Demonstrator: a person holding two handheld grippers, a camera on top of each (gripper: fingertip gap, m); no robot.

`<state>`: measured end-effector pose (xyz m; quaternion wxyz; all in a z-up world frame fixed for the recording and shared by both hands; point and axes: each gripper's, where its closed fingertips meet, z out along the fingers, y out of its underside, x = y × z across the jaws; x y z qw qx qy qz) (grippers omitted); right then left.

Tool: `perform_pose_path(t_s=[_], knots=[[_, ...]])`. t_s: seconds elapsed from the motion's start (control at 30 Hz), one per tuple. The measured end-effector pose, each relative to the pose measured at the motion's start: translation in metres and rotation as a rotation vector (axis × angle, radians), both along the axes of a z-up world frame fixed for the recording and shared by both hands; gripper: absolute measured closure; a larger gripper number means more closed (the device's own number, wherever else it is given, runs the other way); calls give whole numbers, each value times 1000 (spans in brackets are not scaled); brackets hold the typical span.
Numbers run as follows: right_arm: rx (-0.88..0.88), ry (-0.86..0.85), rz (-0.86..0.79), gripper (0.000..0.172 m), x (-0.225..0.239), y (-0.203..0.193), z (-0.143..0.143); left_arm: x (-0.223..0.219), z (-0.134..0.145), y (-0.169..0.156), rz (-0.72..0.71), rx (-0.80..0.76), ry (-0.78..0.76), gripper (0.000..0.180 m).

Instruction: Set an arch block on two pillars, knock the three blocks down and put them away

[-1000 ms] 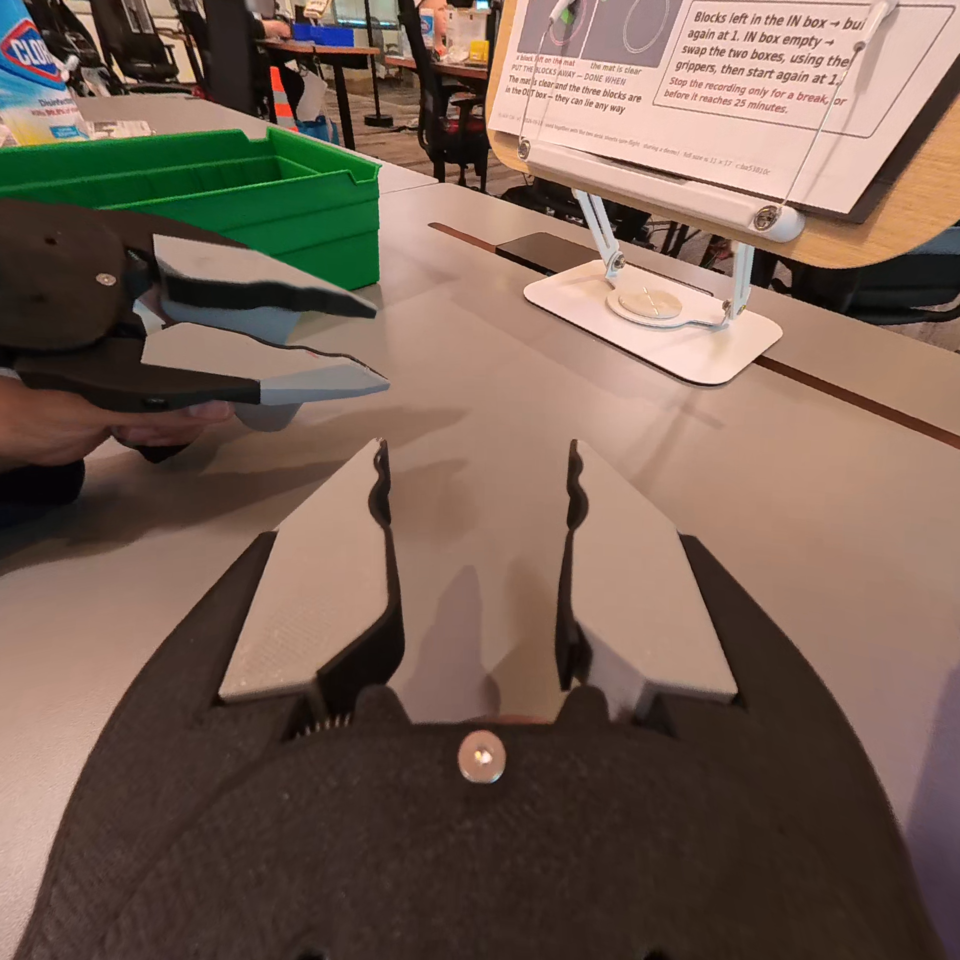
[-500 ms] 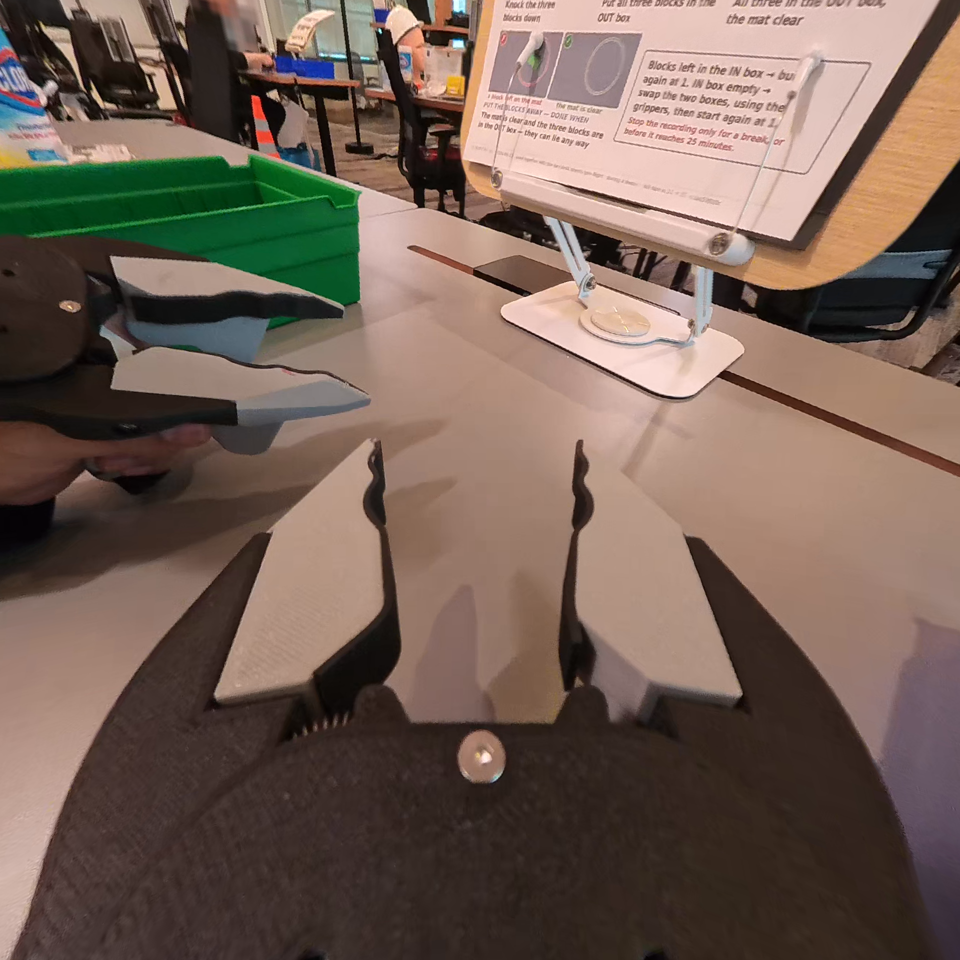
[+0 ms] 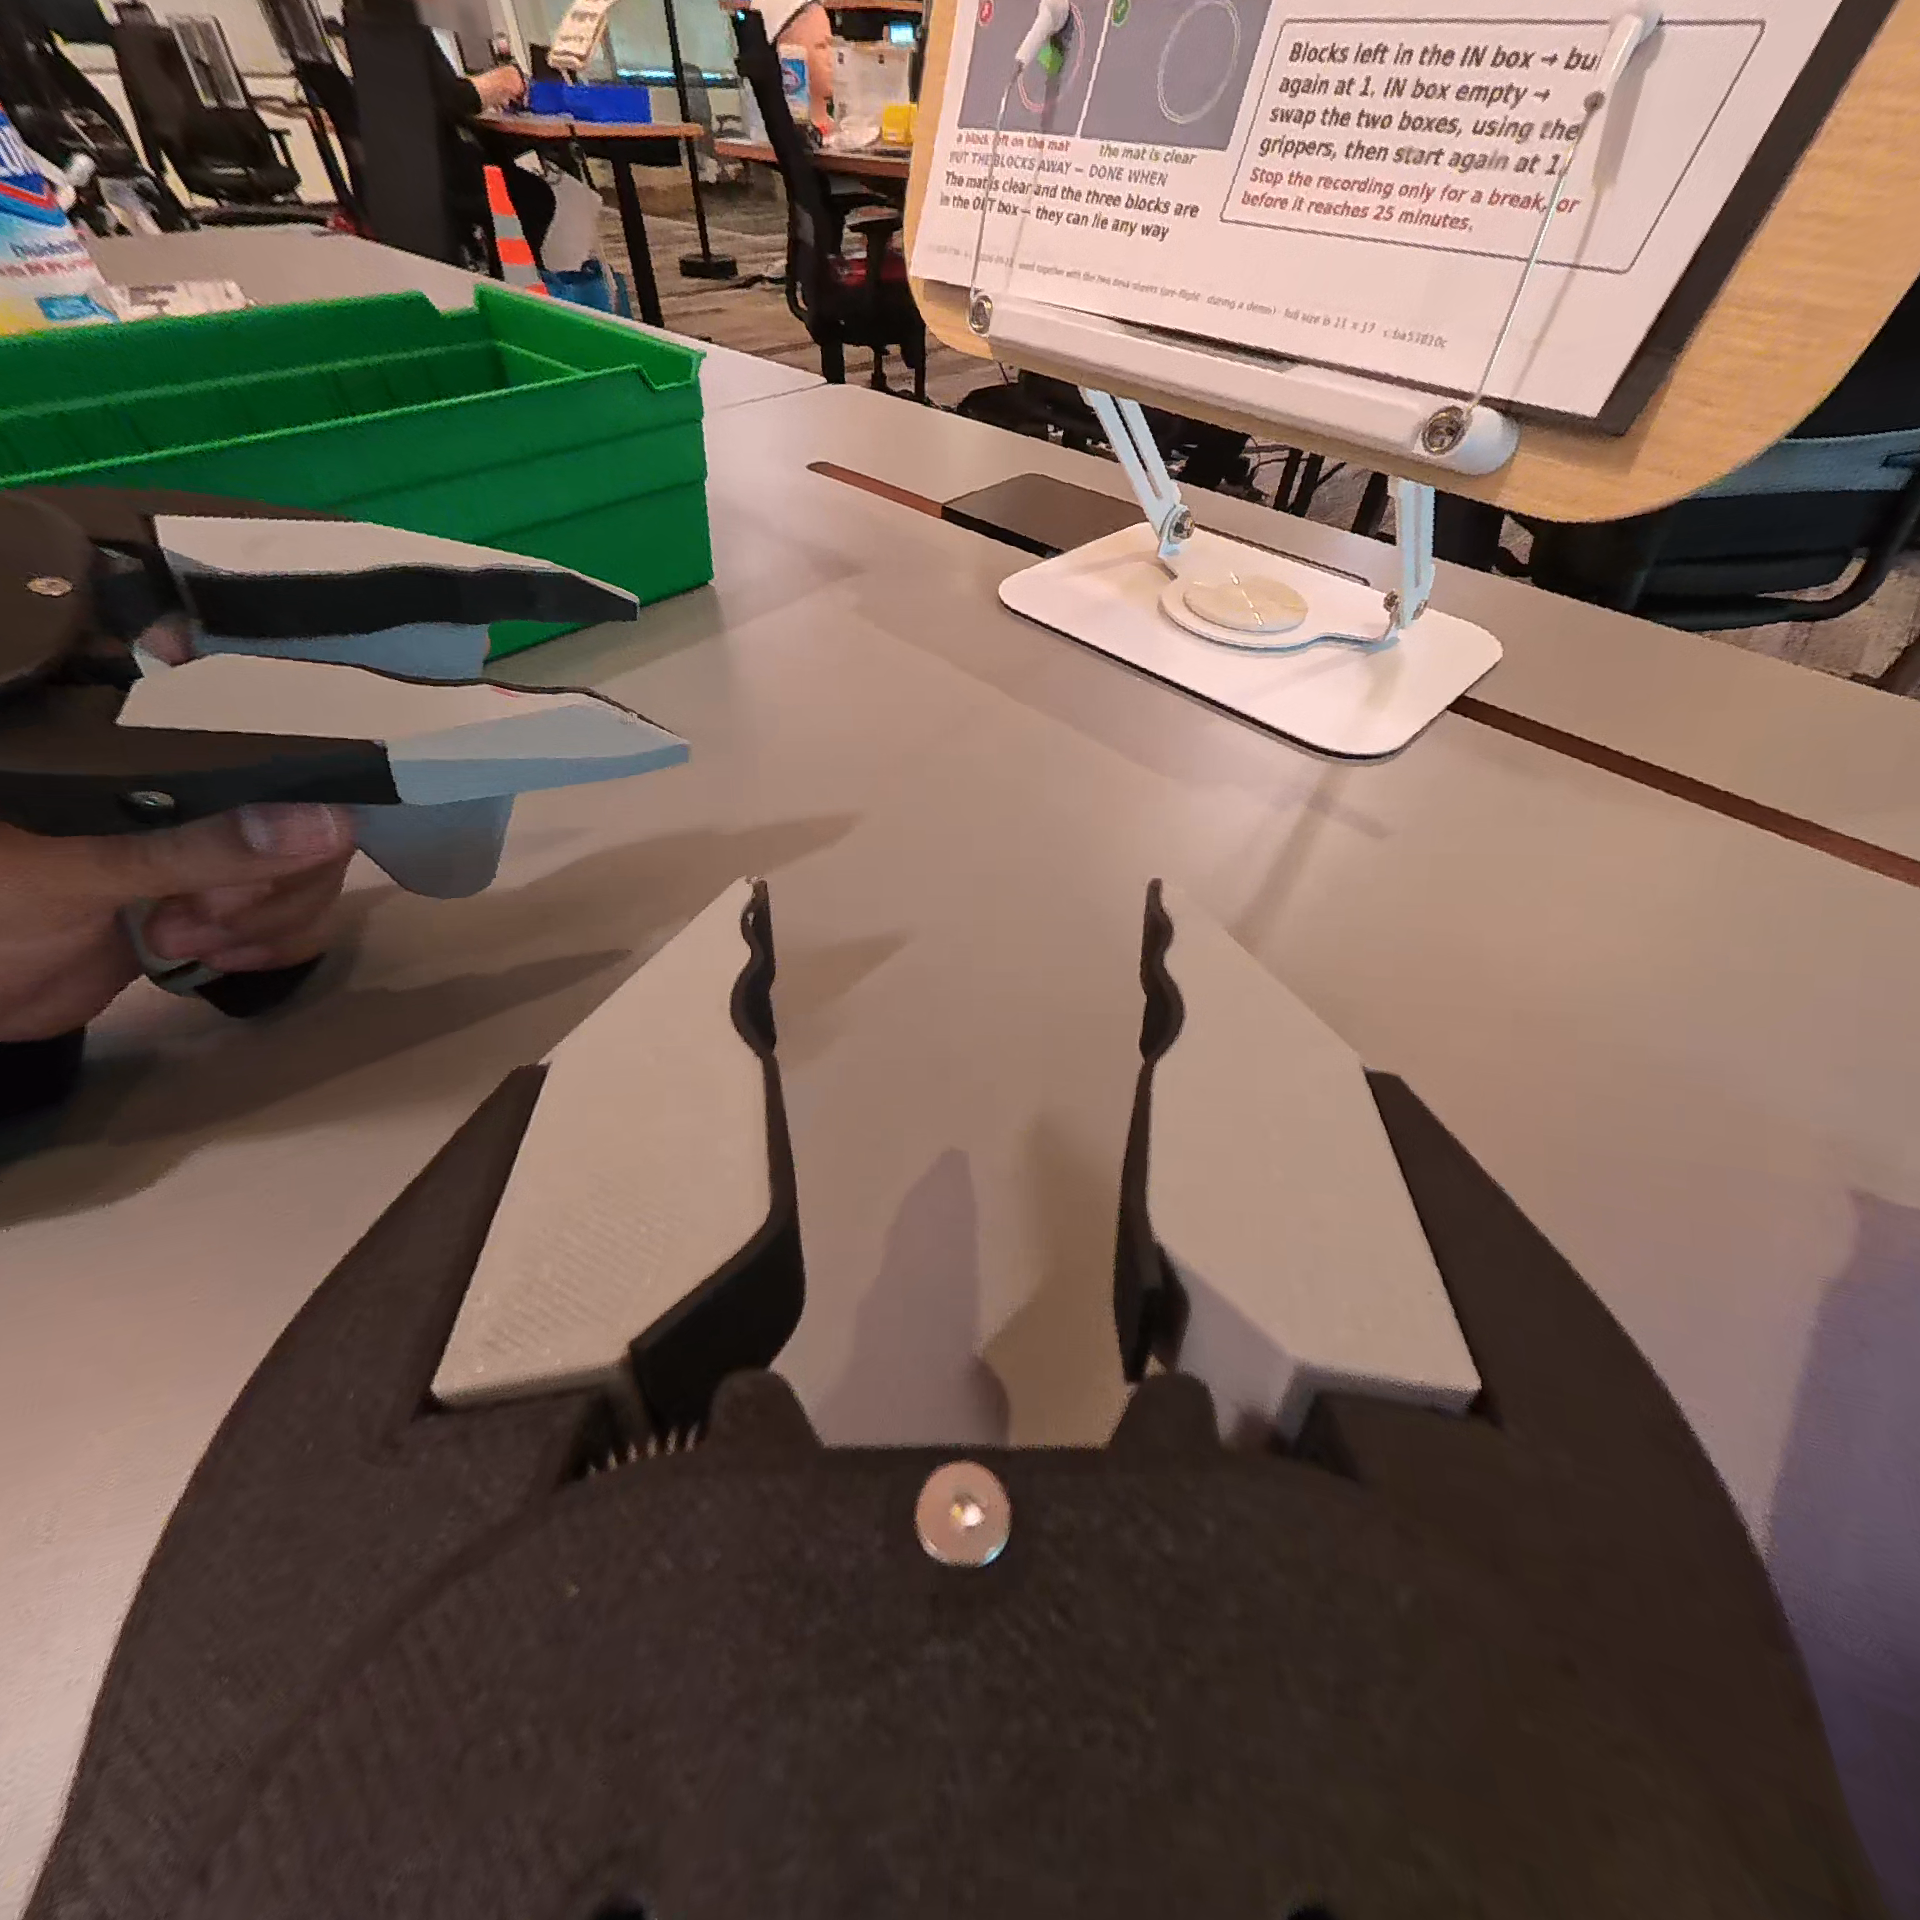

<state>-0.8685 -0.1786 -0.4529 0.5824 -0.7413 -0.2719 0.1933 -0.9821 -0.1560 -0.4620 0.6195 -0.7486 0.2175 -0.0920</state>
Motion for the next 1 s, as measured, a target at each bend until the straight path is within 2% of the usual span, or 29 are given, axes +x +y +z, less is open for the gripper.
perform_pose_path(t_s=[0.13,0.23,0.4,0.5,0.57,0.7,0.8,0.87,1.0], knots=[[24,-39,-8,105,-1,-1,-1,4,-1,-6,-17,-4,10,123],[-6,-55,3,107,-5,0,-10,9,-2,-25,-78,-50,18,118],[-24,-61,15,107,-8,0,-13,-24,58,-76,-211,-28,45,122],[14,-60,11,107,-7,-3,-5,-78,95,-95,-231,-33,186,127],[33,-64,10,107,-8,-4,-2,-122,101,-94,-201,-77,319,137],[26,-79,32,107,-14,-7,-5,-218,49,-64,-76,-378,601,132],[46,-112,43,108,-16,-9,-7,-272,3,-45,-26,-530,732,133],[63,-134,33,108,-16,-9,-8,-291,-22,-44,-40,-636,748,135],[51,-138,50,109,-18,-9,-11,-303,-42,-48,-136,-711,805,131]])
